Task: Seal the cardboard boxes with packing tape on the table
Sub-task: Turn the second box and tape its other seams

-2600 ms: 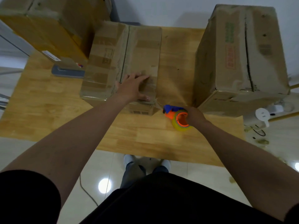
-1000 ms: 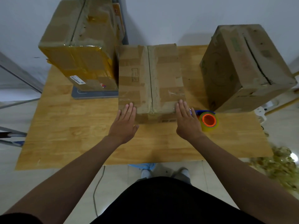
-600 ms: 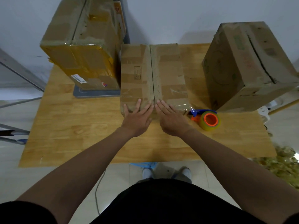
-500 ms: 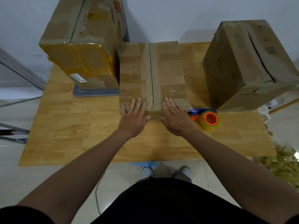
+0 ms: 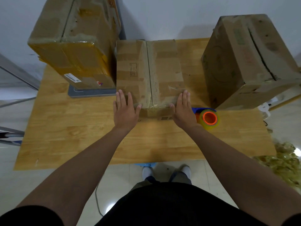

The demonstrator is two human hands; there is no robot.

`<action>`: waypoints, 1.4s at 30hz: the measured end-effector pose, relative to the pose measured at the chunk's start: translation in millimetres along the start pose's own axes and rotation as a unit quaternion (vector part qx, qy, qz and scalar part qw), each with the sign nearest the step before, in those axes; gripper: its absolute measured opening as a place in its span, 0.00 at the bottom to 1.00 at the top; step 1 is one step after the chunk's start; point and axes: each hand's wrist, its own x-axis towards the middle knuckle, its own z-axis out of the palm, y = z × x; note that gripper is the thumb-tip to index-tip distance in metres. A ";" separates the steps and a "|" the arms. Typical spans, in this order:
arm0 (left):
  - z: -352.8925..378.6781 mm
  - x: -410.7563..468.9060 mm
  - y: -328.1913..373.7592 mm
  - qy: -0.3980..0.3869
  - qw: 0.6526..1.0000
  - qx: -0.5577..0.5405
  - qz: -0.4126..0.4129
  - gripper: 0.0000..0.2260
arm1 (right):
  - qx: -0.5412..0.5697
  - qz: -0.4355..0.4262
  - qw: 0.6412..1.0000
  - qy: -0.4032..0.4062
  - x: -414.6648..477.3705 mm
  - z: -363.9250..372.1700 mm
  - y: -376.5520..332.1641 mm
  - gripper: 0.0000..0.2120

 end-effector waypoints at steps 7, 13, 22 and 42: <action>-6.1 7.2 1.9 0.028 0.979 -0.190 -0.069 0.41 | 0.126 0.072 0.988 0.043 13.5 -3.9 -7.2 0.35; -4.7 14.2 -18.2 0.029 0.929 -0.346 -0.126 0.45 | 0.282 0.173 0.943 0.041 36.0 -10.0 6.2 0.25; 14.2 22.4 -50.4 -0.047 0.845 -0.502 -0.175 0.54 | 0.470 0.191 0.862 -0.010 29.2 -2.0 18.8 0.36; -20.0 27.5 -8.6 -0.066 0.988 0.037 0.133 0.34 | -0.107 -0.184 0.973 -0.090 32.3 -17.0 -34.2 0.26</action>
